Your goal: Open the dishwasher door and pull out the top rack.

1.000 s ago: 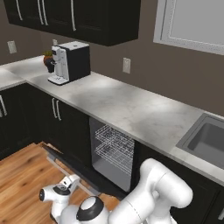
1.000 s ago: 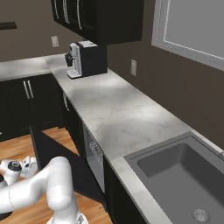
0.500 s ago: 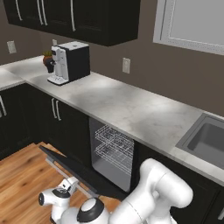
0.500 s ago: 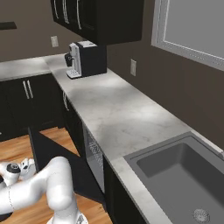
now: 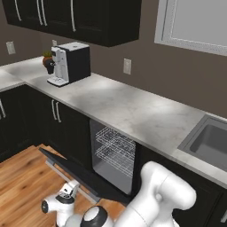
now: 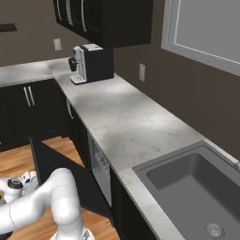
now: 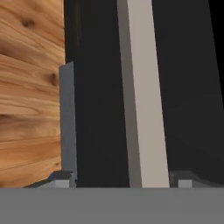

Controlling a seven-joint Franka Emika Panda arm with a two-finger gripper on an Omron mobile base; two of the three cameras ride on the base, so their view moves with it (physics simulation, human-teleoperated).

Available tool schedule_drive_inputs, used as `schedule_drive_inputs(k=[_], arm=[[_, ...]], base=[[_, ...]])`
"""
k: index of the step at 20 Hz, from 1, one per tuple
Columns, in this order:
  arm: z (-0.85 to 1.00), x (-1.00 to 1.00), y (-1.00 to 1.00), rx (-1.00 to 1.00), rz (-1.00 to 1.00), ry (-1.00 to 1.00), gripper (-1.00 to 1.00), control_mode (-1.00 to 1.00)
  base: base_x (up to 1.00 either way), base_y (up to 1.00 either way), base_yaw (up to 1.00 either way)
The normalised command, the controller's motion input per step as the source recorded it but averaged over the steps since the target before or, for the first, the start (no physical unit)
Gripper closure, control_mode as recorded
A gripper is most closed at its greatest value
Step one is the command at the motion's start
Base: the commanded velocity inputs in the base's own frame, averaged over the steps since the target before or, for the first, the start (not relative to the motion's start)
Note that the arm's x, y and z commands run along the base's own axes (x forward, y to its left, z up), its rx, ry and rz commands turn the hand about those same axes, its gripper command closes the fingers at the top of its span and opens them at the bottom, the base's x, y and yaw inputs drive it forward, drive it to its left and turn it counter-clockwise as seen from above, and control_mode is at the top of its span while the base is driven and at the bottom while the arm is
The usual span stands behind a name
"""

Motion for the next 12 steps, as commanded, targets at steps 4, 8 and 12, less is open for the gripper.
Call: schedule_drive_inputs(k=[4, 8, 12], arm=[[0.12, -0.95, 0.45, -0.09, 0.0, -0.42, -1.0, -1.0], [0.18, -0.97, 0.55, -0.12, 0.0, -0.45, -1.0, -1.0], [0.39, -0.78, 0.52, -0.1, -0.02, -0.41, -1.0, -1.0]], base=[[0.0, 0.0, 0.0], [0.0, 0.0, 0.0], [0.0, 0.0, 0.0]])
